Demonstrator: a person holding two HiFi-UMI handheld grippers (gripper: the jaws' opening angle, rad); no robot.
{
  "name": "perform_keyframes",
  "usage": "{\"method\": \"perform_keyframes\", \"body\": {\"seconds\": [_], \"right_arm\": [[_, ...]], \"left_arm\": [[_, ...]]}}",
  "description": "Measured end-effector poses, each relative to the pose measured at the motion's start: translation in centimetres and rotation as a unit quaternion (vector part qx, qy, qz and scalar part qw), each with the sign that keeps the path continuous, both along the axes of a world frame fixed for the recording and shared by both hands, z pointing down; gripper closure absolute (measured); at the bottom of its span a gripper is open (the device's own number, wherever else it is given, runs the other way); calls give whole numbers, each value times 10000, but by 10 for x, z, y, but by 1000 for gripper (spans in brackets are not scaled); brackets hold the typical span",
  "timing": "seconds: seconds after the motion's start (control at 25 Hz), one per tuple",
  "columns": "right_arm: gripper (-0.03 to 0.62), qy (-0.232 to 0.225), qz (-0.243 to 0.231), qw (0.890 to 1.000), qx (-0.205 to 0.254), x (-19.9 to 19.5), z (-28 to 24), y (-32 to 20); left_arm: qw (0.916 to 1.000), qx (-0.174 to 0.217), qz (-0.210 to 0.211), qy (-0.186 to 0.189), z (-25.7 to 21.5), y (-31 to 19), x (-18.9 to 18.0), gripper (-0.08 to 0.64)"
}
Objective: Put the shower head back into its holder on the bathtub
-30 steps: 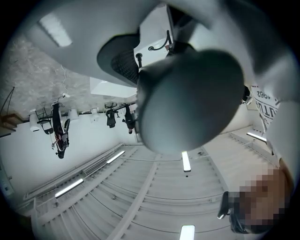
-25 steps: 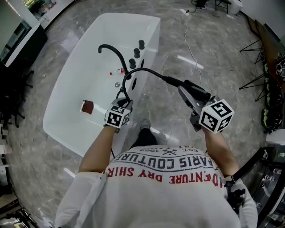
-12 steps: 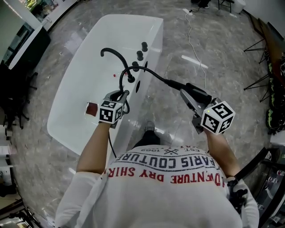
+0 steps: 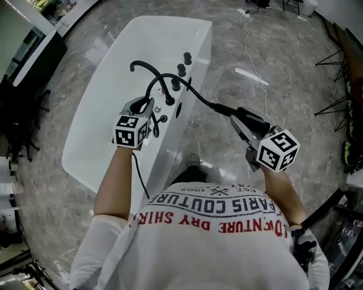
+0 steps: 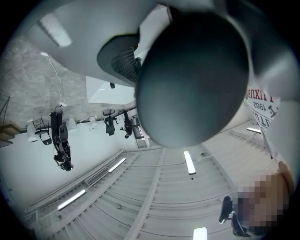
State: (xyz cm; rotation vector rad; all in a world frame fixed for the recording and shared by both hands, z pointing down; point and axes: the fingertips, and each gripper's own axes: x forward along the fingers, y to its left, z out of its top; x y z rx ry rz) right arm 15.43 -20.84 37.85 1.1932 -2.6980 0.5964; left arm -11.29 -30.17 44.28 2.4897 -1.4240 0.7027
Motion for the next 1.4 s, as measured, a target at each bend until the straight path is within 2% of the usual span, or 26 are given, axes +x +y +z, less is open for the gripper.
{"method": "perform_keyframes", "body": {"seconds": [0.36,1.0,1.4], "right_arm": [[454,-54,57,10000,-7,2,1,-16],[454,4,38,9998,-198,-1,-9,-45],[454,-21,-16,9996,-292,-12,-5,-66]], "left_arm": [[9991,400,66,-132,-32,-41,5,494],[9975,696,125,19,-73,-96,16,494],[9976,696,61,-21,-67,-119,8,494]]}}
